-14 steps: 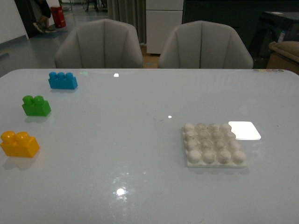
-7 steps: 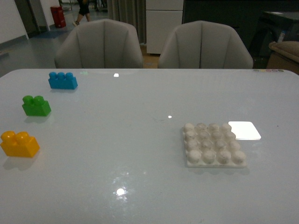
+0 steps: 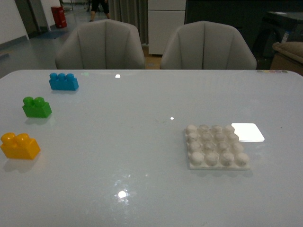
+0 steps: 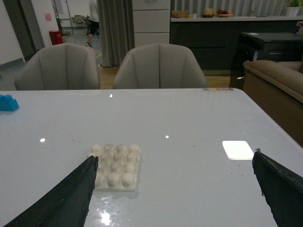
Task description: Insert yellow block into base center
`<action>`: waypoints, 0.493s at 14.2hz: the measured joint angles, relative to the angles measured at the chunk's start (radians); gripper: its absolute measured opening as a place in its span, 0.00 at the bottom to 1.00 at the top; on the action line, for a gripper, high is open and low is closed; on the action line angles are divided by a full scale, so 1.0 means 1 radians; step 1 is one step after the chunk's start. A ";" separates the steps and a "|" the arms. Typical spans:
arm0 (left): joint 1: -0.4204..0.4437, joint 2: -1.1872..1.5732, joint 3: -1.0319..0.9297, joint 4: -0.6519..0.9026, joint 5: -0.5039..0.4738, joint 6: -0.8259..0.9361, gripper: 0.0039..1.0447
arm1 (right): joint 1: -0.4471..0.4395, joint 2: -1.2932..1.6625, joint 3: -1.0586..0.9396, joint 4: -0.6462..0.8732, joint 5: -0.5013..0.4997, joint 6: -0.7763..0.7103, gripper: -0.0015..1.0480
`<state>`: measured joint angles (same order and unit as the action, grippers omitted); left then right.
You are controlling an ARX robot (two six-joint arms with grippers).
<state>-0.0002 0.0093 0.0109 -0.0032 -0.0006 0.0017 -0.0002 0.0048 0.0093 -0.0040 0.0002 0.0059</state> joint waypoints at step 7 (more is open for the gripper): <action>0.000 0.000 0.000 0.000 0.000 0.000 0.94 | -0.056 1.088 0.600 0.418 0.165 0.051 0.94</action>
<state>-0.0002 0.0093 0.0109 -0.0032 -0.0010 0.0013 -0.0566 1.0924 0.6098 0.4137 0.1654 0.0570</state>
